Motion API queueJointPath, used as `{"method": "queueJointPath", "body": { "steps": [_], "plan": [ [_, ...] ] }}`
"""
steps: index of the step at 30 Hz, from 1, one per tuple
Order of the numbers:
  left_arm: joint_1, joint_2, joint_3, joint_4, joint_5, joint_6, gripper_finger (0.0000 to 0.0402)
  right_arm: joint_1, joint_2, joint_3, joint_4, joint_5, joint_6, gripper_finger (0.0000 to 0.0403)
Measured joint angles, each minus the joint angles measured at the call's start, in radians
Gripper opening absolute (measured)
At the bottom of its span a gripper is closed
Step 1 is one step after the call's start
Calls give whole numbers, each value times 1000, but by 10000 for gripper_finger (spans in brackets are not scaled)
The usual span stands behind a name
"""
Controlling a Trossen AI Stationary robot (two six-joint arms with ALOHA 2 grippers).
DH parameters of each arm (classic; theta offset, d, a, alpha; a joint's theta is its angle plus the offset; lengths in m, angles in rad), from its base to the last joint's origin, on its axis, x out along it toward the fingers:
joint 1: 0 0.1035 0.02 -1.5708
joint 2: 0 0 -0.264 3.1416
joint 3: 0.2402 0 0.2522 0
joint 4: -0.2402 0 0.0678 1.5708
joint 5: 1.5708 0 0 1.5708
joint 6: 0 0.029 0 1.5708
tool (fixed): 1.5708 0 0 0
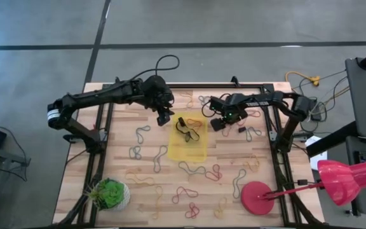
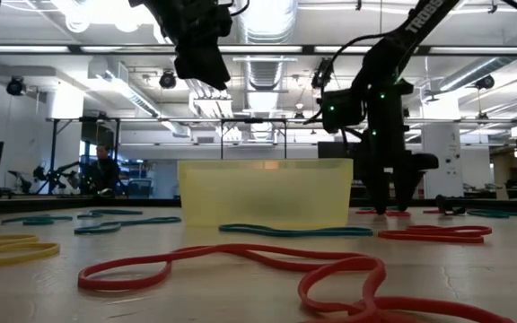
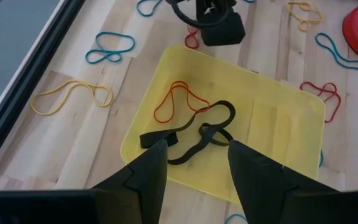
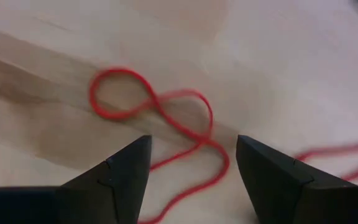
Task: Pick and place rubber bands into bin
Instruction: Put the red rubber band into the yellow bin
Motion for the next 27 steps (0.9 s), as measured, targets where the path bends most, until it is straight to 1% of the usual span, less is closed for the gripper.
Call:
{"method": "queueJointPath", "body": {
  "steps": [3,6,9,15,19,24,27],
  "plan": [
    [0,0,0,0,0,0,155,-5,32,11,-4,-3,-52,219],
    [0,0,0,0,0,0,155,-11,48,17,-2,-13,-94,204],
    [0,0,0,0,0,0,155,-21,54,17,16,-46,-127,174],
    [0,0,0,0,0,0,155,-32,56,17,34,-51,-167,98],
    [0,-1,0,0,0,0,155,-32,56,16,49,-52,-177,55],
    [0,-4,-1,-1,0,1,155,-31,42,13,55,-94,-214,14],
    [0,-6,-1,-1,0,7,155,-21,2,10,54,-113,-218,9]
  ]
}}
